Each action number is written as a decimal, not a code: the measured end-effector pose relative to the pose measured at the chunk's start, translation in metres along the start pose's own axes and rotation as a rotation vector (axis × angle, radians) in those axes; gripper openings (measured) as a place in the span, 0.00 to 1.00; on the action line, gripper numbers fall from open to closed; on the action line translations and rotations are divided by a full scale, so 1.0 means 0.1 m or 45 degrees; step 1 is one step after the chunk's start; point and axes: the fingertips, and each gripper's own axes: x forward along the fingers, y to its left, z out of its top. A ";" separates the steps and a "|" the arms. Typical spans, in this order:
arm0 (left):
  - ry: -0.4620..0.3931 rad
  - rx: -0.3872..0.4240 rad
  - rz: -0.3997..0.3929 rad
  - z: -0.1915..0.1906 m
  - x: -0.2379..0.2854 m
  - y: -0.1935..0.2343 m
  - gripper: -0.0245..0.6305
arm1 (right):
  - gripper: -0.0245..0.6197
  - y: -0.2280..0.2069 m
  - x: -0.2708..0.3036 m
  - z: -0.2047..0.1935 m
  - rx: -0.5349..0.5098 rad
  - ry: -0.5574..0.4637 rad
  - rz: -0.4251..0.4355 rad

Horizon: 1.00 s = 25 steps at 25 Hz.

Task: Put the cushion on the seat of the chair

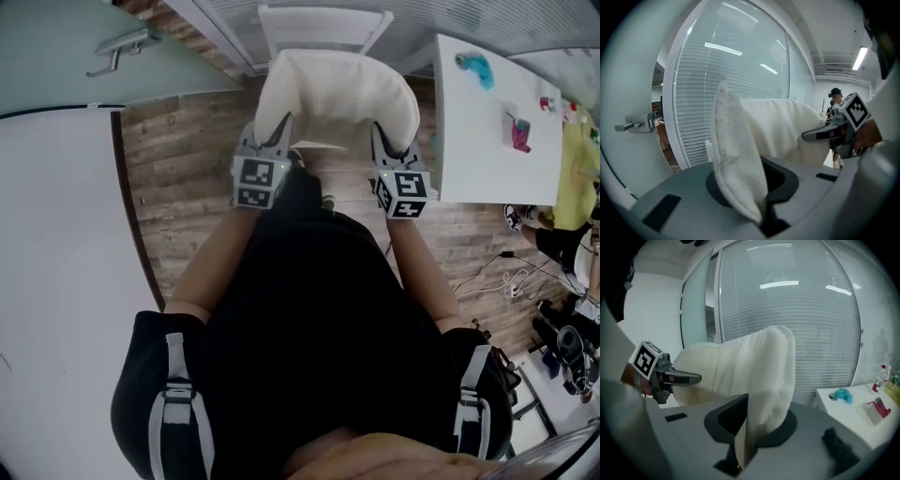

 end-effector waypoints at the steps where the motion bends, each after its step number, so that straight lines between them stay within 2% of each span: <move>1: 0.009 -0.010 -0.010 -0.02 0.05 0.05 0.12 | 0.11 0.00 0.06 -0.01 0.003 0.013 -0.002; 8: 0.091 -0.091 -0.049 -0.30 0.41 0.35 0.12 | 0.11 0.01 0.53 -0.16 0.016 0.110 0.008; 12: 0.140 -0.171 -0.072 -0.45 0.60 0.45 0.12 | 0.11 -0.04 0.76 -0.27 0.022 0.170 0.029; 25: 0.260 -0.329 -0.034 -0.95 1.23 0.54 0.12 | 0.11 -0.33 1.43 -0.71 0.012 0.307 0.148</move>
